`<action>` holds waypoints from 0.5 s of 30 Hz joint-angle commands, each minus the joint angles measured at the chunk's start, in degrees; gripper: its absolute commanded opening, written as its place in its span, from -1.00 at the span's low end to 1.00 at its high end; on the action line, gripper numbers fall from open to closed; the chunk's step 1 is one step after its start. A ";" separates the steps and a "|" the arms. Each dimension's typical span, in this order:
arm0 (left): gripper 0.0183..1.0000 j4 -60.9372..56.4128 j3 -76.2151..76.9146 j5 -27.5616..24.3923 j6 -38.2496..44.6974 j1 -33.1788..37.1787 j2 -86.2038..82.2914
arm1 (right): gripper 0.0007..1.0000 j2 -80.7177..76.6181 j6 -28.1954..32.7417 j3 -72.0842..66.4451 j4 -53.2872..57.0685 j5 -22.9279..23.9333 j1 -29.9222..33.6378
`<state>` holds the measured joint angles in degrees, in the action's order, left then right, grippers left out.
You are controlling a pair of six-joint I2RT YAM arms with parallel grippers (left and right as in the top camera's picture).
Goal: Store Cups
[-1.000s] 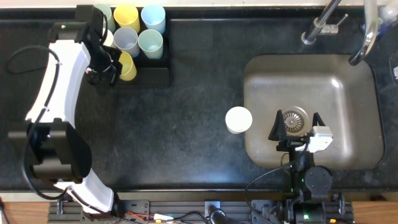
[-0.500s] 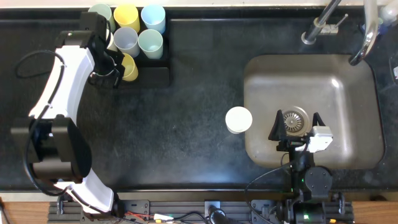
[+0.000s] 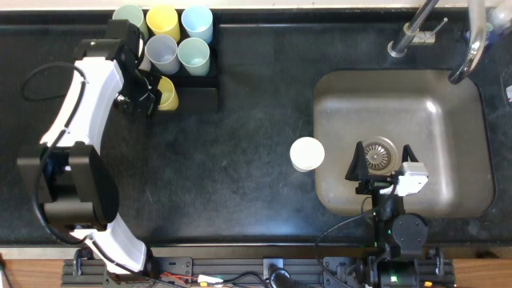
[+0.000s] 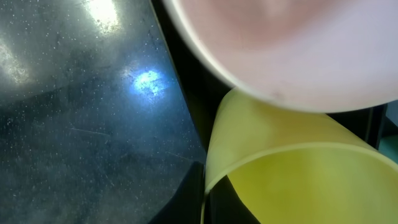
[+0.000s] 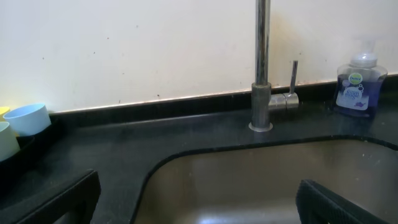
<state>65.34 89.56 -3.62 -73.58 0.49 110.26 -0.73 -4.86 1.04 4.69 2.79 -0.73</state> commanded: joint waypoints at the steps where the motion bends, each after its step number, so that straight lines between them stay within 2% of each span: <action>1: -0.73 0.94 -0.26 1.36 -0.22 0.15 0.79 | 1.00 0.52 0.20 -0.76 -0.31 -0.42 0.44; 3: -0.01 0.79 -0.26 1.36 -0.22 0.13 0.79 | 0.99 0.52 0.20 -0.76 -0.31 -0.42 0.44; 4: 0.41 0.74 -0.26 1.36 -0.22 0.13 0.79 | 0.99 0.52 0.20 -0.76 -0.31 -0.42 0.44; 5: 1.00 0.74 -0.26 1.36 -0.22 0.13 0.79 | 1.00 0.52 0.20 -0.76 -0.31 -0.42 0.44; 15: 1.00 -3.65 -0.24 2.89 -0.17 0.13 -2.47 | 1.00 0.52 0.20 -0.76 -0.31 -0.42 0.44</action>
<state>62.61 89.47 -2.48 -73.56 0.49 110.39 -0.73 -4.84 1.04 4.71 2.79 -0.73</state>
